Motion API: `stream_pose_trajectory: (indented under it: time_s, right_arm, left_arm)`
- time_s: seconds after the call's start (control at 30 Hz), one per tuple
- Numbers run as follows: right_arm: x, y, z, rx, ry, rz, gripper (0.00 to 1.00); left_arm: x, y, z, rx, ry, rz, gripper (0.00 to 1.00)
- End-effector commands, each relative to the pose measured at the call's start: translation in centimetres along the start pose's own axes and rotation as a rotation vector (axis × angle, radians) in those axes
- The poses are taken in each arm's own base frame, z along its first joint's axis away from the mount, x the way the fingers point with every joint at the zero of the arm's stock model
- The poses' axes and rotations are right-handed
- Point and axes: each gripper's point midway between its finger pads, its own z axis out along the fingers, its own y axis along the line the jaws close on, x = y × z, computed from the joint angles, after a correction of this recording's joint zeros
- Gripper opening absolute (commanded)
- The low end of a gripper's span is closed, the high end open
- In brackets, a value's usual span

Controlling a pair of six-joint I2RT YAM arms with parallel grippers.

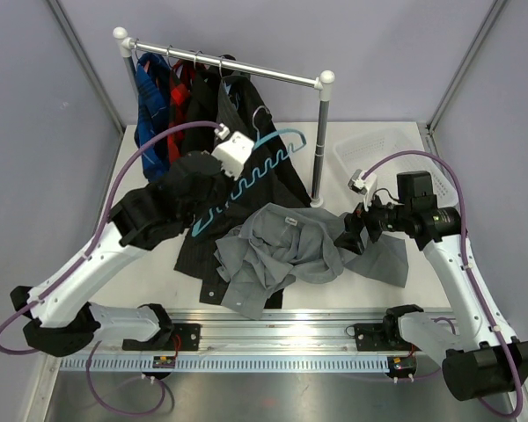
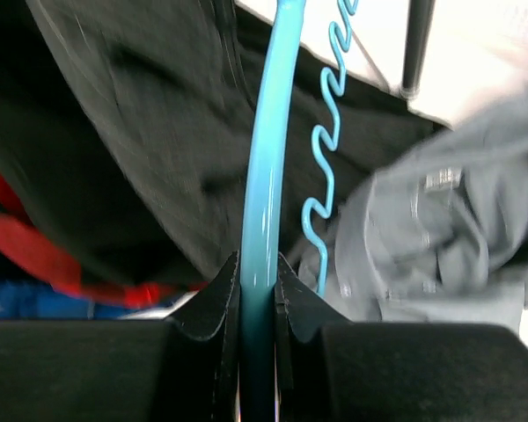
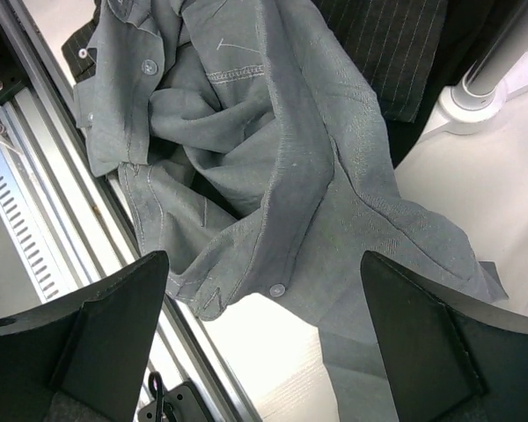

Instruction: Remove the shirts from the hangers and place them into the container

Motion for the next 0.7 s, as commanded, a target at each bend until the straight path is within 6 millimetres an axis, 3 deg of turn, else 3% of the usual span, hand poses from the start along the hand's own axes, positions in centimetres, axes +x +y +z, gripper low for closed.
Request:
stream_pose_trajectory:
  time_s: [0.0,0.37,0.5,0.67]
  right_arm:
    - [-0.6,-0.1,-0.1,-0.005,-0.036,-0.023,0.98]
    - [-0.5,0.1,-0.3,-0.012,-0.049,-0.017,0.99]
    - [-0.6,0.2,-0.4,-0.018,-0.052,-0.014,0.99]
    - [-0.6,0.2,-0.5,-0.018,-0.058,-0.011,0.99]
  left_arm:
    - [-8.0,2.2,-1.0,-0.082,-0.239,-0.059,0.0]
    - [-14.0,0.8,3.3,-0.109,-0.332,-0.03,0.0]
    - [-14.5,-0.2,5.7,-0.113,-0.301,0.009,0.0]
    - [-13.1,-1.6,8.6,-0.108,-0.239,0.046,0.0]
